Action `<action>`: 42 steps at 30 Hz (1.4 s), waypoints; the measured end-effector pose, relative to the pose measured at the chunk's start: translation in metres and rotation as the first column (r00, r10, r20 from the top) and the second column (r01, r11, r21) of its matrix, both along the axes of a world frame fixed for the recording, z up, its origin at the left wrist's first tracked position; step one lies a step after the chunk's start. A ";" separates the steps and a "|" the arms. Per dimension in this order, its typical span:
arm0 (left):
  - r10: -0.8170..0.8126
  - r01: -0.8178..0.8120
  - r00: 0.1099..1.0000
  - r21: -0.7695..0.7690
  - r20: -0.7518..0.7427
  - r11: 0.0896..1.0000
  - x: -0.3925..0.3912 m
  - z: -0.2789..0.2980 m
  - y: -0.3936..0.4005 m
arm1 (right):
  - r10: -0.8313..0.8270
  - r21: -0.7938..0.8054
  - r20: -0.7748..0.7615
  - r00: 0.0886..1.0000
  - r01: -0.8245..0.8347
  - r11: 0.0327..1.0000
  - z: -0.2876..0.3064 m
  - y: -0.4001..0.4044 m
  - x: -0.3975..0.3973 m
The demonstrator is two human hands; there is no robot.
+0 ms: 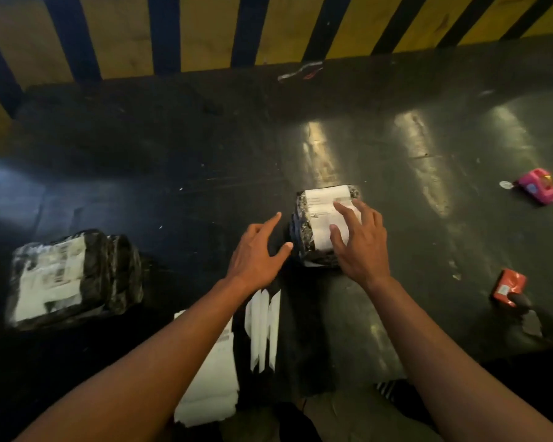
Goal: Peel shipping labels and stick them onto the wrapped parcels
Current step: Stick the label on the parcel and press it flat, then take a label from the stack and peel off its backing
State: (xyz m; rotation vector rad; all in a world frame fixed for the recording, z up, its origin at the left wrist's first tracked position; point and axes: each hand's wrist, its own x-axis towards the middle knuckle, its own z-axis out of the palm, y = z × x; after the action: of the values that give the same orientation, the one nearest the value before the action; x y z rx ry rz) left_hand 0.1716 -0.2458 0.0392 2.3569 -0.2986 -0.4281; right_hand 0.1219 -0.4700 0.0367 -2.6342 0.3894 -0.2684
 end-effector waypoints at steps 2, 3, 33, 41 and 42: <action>0.053 -0.053 0.998 -0.007 0.035 0.999 -0.014 0.002 0.035 | 0.045 0.000 0.075 0.996 -0.046 0.999 0.002 0.021 -0.013; 0.078 -0.077 0.996 -0.005 0.043 0.997 -0.022 0.002 0.054 | 0.083 0.006 0.094 0.992 -0.084 0.996 0.001 0.033 -0.020; 0.288 -0.234 0.922 0.218 -0.259 0.947 -0.170 -0.084 0.221 | -0.058 0.563 -0.629 0.775 0.506 0.654 -0.086 0.236 -0.115; 0.275 -0.216 0.934 0.250 -0.230 0.944 -0.171 -0.084 0.219 | -0.099 0.656 -0.565 0.819 0.518 0.549 -0.076 0.213 -0.114; 0.271 -0.214 0.941 0.264 -0.202 0.940 -0.171 -0.082 0.220 | -0.081 0.683 -0.532 0.843 0.483 0.548 -0.070 0.210 -0.113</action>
State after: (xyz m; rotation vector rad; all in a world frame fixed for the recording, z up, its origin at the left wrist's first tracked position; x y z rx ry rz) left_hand 0.0004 -0.0262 -0.0429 2.5015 0.1673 -0.6451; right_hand 0.0091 -0.2601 -0.0331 -1.6636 0.8777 0.3706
